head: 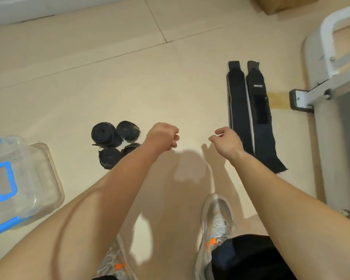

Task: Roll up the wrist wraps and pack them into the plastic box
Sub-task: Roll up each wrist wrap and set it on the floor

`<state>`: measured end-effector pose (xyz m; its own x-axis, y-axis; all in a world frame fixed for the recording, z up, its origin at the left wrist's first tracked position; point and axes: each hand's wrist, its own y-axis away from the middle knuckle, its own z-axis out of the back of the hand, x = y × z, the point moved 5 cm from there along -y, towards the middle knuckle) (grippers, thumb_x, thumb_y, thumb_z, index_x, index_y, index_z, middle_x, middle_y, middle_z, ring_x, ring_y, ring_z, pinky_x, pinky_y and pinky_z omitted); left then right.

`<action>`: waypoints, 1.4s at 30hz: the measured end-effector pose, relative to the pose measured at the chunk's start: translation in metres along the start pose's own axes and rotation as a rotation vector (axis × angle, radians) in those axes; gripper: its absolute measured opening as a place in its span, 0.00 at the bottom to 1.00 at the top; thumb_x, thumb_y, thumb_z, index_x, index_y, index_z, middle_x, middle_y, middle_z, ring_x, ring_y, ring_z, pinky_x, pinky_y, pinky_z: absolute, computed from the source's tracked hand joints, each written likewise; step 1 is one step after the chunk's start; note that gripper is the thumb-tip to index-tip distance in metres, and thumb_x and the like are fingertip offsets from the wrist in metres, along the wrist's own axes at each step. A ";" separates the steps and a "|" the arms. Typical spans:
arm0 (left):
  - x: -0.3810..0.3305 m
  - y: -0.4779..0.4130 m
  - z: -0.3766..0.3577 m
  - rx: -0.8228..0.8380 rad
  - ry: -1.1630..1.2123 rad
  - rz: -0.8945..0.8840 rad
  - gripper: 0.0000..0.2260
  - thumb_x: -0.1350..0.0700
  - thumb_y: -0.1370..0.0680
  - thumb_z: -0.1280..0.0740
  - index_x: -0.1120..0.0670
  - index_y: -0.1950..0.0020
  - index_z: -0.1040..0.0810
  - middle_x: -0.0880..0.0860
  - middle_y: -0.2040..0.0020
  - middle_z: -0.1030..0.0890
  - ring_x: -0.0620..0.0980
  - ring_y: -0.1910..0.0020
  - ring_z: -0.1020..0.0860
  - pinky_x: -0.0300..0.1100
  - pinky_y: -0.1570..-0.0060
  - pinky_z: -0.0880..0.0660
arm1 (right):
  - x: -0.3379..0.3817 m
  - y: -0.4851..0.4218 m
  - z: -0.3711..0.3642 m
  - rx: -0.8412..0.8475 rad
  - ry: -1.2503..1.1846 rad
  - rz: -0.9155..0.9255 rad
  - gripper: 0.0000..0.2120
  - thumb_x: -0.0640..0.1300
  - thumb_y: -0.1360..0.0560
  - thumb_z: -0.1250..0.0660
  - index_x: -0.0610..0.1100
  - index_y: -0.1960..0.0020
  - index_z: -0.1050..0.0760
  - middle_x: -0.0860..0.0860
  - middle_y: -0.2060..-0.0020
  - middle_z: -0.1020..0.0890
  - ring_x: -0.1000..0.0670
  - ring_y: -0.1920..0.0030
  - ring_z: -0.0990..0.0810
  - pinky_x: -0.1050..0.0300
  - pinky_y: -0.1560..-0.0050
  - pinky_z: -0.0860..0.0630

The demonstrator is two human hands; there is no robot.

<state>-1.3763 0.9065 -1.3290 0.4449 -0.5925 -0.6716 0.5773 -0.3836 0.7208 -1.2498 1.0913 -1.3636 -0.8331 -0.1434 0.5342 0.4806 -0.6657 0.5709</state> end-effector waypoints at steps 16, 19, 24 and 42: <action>0.056 -0.060 -0.222 0.258 0.165 0.256 0.21 0.58 0.18 0.36 0.54 0.24 0.33 0.56 0.34 0.25 0.53 0.35 0.25 0.52 0.36 0.25 | -0.149 -0.060 0.045 -0.195 0.025 -0.367 0.22 0.47 0.22 0.33 0.40 0.31 0.30 0.42 0.38 0.22 0.39 0.40 0.21 0.47 0.46 0.21; 0.061 -0.069 -0.229 0.231 0.227 0.264 0.21 0.58 0.18 0.35 0.55 0.26 0.34 0.56 0.39 0.24 0.51 0.41 0.23 0.49 0.42 0.23 | -0.150 -0.064 0.041 -0.196 0.000 -0.397 0.17 0.47 0.24 0.30 0.38 0.39 0.24 0.43 0.47 0.18 0.42 0.49 0.19 0.53 0.59 0.21; 0.062 -0.074 -0.215 0.218 0.262 0.316 0.03 0.56 0.18 0.34 0.55 0.48 0.23 0.50 0.63 0.27 0.45 0.67 0.29 0.39 0.61 0.25 | -0.139 -0.061 0.036 -0.147 -0.234 -0.434 0.10 0.44 0.26 0.28 0.37 0.52 0.21 0.43 0.57 0.17 0.43 0.56 0.19 0.51 0.58 0.21; -0.032 0.024 -0.060 0.023 0.101 -0.096 0.07 0.50 0.21 0.29 0.53 0.51 0.15 0.55 0.49 0.14 0.52 0.48 0.17 0.45 0.47 0.24 | 0.034 0.049 0.058 0.007 -0.405 0.101 0.13 0.44 0.24 0.28 0.33 0.51 0.18 0.40 0.57 0.13 0.39 0.54 0.14 0.40 0.49 0.17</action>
<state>-1.3359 0.9586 -1.3004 0.4560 -0.4782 -0.7506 0.6054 -0.4516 0.6555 -1.2388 1.0965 -1.2816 -0.6073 0.0927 0.7890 0.5577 -0.6576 0.5065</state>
